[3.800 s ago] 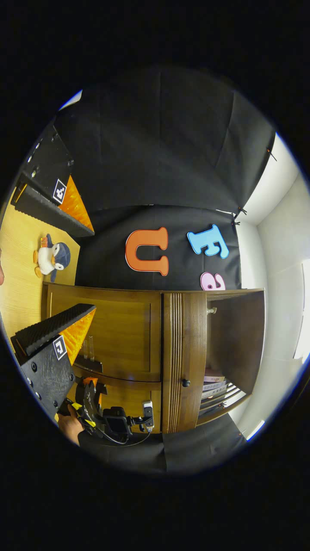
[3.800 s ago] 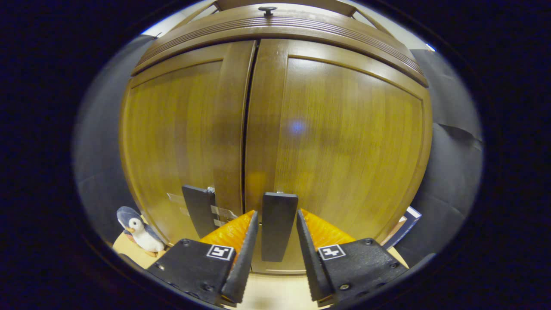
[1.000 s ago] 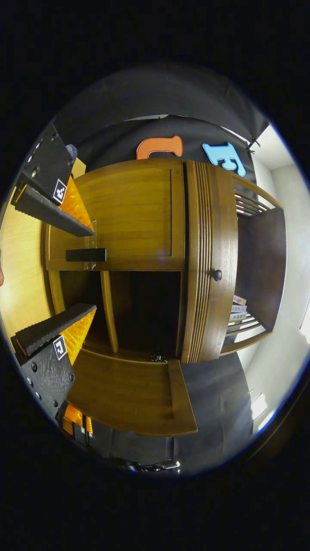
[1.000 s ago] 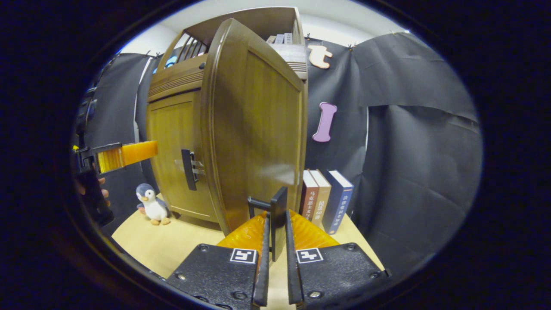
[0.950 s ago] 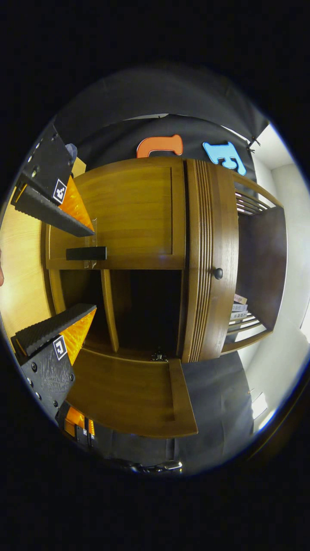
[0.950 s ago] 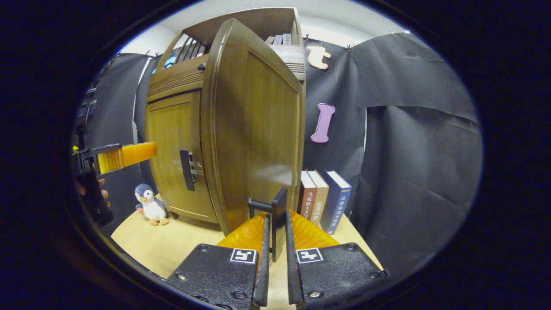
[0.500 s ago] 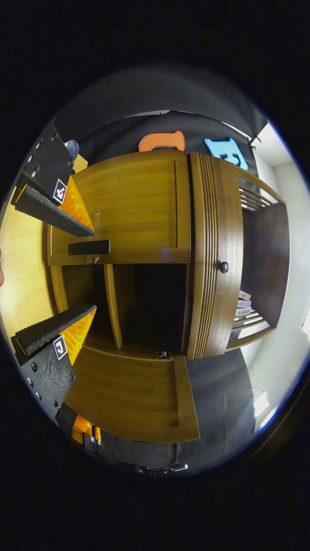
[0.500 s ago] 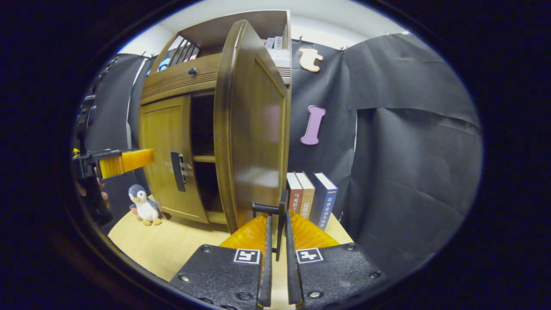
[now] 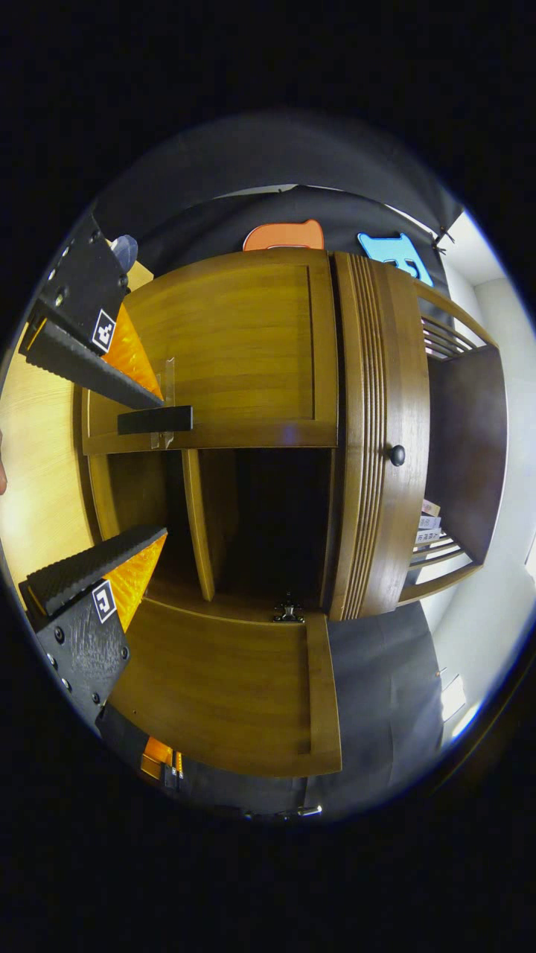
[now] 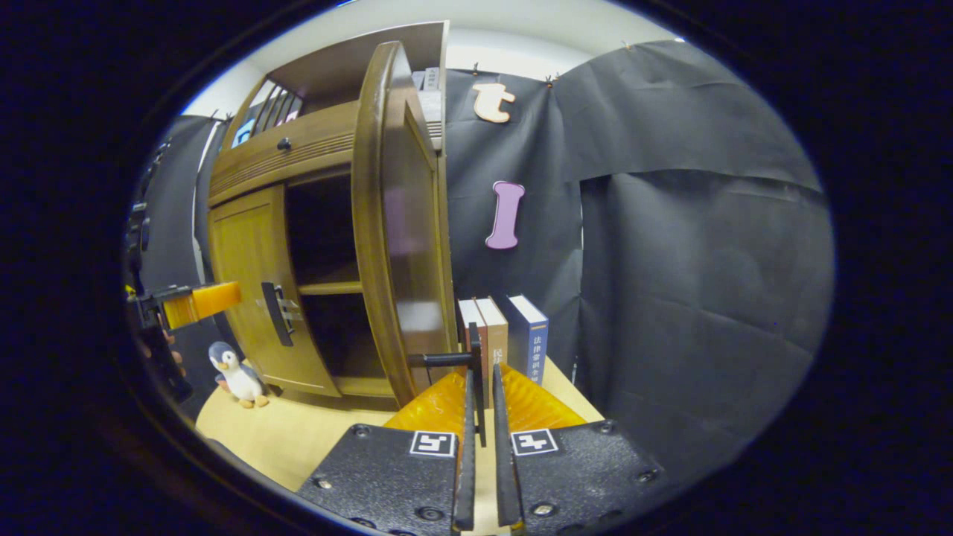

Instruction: Open the right door of the double-door shoe cabinet with the right hand, and open the left door with the left hand.

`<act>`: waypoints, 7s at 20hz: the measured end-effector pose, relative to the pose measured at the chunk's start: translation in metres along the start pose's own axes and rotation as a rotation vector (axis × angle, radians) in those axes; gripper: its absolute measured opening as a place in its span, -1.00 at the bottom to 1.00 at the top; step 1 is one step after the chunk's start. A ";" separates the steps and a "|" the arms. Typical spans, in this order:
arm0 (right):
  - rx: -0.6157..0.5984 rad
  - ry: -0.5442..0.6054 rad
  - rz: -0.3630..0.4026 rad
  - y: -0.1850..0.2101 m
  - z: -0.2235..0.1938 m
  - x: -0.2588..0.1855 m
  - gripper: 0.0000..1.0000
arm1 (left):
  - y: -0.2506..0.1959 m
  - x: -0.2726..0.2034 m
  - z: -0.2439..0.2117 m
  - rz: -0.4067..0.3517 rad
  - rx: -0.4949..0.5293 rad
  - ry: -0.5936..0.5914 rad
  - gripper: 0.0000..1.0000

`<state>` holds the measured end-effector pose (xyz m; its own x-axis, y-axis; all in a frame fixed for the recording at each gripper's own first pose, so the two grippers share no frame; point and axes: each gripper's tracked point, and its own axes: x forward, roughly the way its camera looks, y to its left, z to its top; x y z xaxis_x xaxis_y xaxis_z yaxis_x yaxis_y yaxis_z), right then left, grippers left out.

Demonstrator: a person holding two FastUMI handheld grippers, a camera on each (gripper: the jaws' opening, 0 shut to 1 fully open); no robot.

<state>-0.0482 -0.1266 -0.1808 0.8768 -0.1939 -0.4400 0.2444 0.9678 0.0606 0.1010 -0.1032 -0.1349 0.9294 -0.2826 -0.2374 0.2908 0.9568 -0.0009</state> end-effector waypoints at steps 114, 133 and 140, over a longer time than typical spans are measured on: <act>-0.200 0.002 0.402 0.180 -0.021 0.002 0.25 | 0.171 -0.090 -0.094 0.380 -0.103 0.137 -0.63; -0.225 -0.024 0.422 0.211 -0.016 0.017 0.25 | 0.219 -0.122 -0.091 0.396 -0.118 0.123 -0.76; -0.223 -0.027 0.434 0.214 -0.012 0.017 0.25 | 0.235 -0.140 -0.090 0.427 -0.133 0.108 -0.76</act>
<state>0.0140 0.0789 -0.1861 0.8891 0.2341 -0.3933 -0.2385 0.9704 0.0385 0.0187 0.1672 -0.1894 0.9284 0.1409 -0.3438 -0.1513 0.9885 -0.0035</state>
